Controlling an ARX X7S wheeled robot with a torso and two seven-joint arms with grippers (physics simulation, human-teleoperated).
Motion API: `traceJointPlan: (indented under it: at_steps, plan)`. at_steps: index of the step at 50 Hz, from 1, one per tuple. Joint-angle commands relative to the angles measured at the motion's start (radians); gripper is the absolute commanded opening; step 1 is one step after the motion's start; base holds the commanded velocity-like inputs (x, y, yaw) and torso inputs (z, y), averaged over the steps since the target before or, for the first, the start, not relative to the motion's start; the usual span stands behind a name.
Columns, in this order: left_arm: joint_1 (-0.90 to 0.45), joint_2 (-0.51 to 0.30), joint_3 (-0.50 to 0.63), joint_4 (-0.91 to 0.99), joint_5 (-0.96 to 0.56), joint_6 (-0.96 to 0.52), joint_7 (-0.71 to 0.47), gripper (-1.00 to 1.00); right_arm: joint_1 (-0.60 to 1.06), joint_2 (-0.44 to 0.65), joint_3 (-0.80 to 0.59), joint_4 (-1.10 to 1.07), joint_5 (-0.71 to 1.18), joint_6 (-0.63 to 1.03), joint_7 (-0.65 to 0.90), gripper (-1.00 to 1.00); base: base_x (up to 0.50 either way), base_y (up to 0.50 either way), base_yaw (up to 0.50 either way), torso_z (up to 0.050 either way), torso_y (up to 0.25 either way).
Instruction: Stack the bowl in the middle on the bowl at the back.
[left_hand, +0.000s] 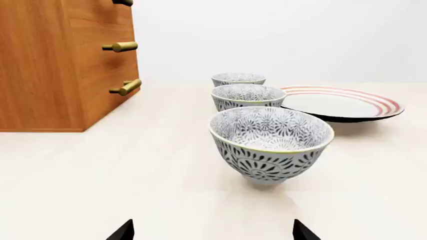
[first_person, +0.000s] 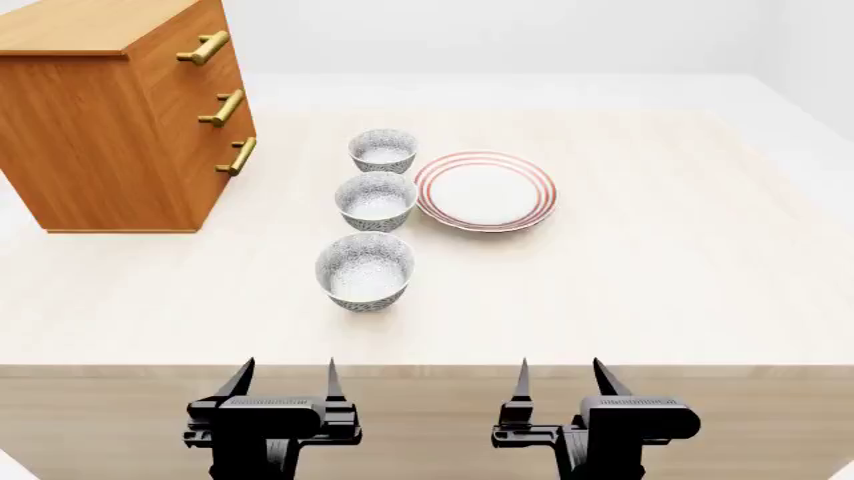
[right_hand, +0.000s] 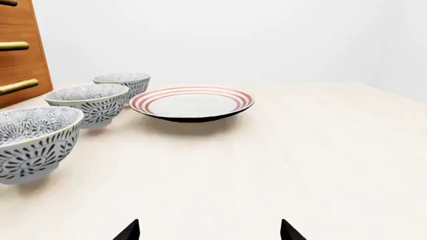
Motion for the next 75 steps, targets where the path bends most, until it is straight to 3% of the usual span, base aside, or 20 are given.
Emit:
traceJointPlan:
  at_steps: [1, 15, 29, 36, 41, 49, 54, 64, 75]
  plan:
    - [-0.002, -0.016, 0.018, -0.002, -0.018, 0.001, -0.016, 1.00, 0.009, 0.013, -0.013, 0.005, 0.020, 0.022, 0.029, 1.00, 0.00, 0.00, 0.00, 0.000, 0.000]
    - [-0.015, -0.064, 0.037, 0.009, -0.091, -0.048, -0.019, 1.00, 0.018, 0.058, -0.066, 0.009, 0.053, 0.089, 0.065, 1.00, 0.00, 0.00, 0.00, 0.000, 0.000]
    - [-0.033, -0.084, 0.067, 0.005, -0.096, -0.097, -0.042, 1.00, 0.024, 0.086, -0.093, 0.026, 0.069, 0.093, 0.062, 1.00, 0.00, 0.50, 0.00, 0.000, 0.000]
    - [-0.047, -0.109, 0.077, 0.099, -0.126, -0.132, -0.024, 1.00, 0.061, 0.108, -0.080, -0.037, 0.059, 0.217, 0.107, 1.00, 0.00, 0.06, 0.00, 0.022, 0.000]
    - [-0.134, -0.130, 0.064, 0.139, -0.246, -0.314, 0.032, 1.00, 0.072, 0.127, -0.060, -0.145, 0.082, 0.322, 0.115, 1.00, 0.00, 0.00, 0.00, 0.050, 0.000]
    - [-0.337, -0.172, 0.057, 0.209, -0.330, -0.578, 0.032, 1.00, 0.188, 0.185, -0.040, -0.362, 0.163, 0.672, 0.080, 1.00, 0.00, 0.00, 0.00, 0.050, 0.000]
    - [-0.425, -0.192, 0.067, 0.275, -0.352, -0.667, 0.028, 1.00, 0.263, 0.215, -0.037, -0.470, 0.189, 0.811, 0.075, 1.00, 0.00, 0.00, 0.00, 0.050, 0.000]
    - [-0.577, -0.185, 0.092, 0.185, -0.375, -0.750, 0.038, 1.00, 0.343, 0.242, -0.027, -0.415, 0.217, 0.801, 0.029, 1.00, 0.14, 0.00, 0.00, 0.047, 0.000]
    - [-0.603, -0.189, 0.141, 0.121, -0.342, -0.721, 0.042, 1.00, 0.339, 0.259, -0.028, -0.440, 0.237, 0.815, 0.013, 1.00, 0.50, 0.00, 0.00, 0.000, 0.000]
